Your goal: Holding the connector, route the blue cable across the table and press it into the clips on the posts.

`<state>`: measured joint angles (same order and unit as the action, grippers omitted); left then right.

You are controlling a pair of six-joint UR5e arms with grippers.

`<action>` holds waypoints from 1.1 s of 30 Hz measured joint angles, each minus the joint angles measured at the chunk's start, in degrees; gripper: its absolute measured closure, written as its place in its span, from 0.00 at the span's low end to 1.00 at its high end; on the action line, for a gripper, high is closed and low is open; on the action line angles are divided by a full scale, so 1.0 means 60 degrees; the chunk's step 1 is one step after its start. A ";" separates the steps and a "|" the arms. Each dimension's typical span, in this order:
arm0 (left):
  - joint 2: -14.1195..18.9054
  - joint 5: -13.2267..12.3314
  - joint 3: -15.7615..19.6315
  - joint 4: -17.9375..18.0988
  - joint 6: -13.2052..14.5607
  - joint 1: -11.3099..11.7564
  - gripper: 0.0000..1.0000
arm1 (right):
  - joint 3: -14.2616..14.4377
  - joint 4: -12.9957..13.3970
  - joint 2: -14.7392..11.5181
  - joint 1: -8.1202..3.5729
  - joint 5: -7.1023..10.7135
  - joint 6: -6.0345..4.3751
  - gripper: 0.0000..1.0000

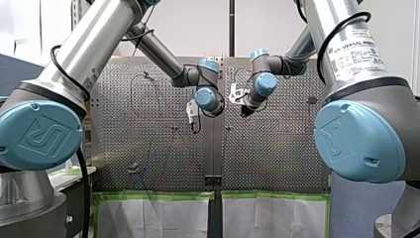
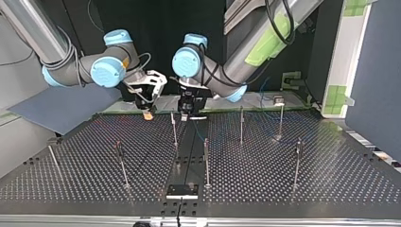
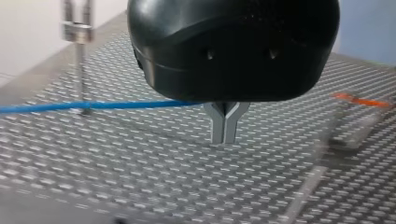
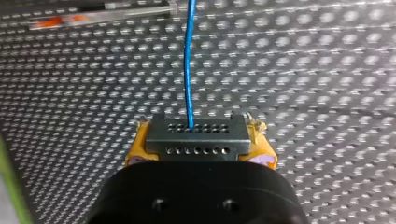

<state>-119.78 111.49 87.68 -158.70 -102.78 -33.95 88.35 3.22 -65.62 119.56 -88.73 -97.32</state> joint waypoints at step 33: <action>-0.0998 -0.0873 0.0747 0.1214 -0.0774 0.0581 0.99 | 0.0752 0.0850 0.0447 -0.0250 0.0009 0.0321 1.00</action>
<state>-125.77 106.25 92.16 -151.42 -107.42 -30.46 92.86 8.32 -62.94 118.06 -88.67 -95.40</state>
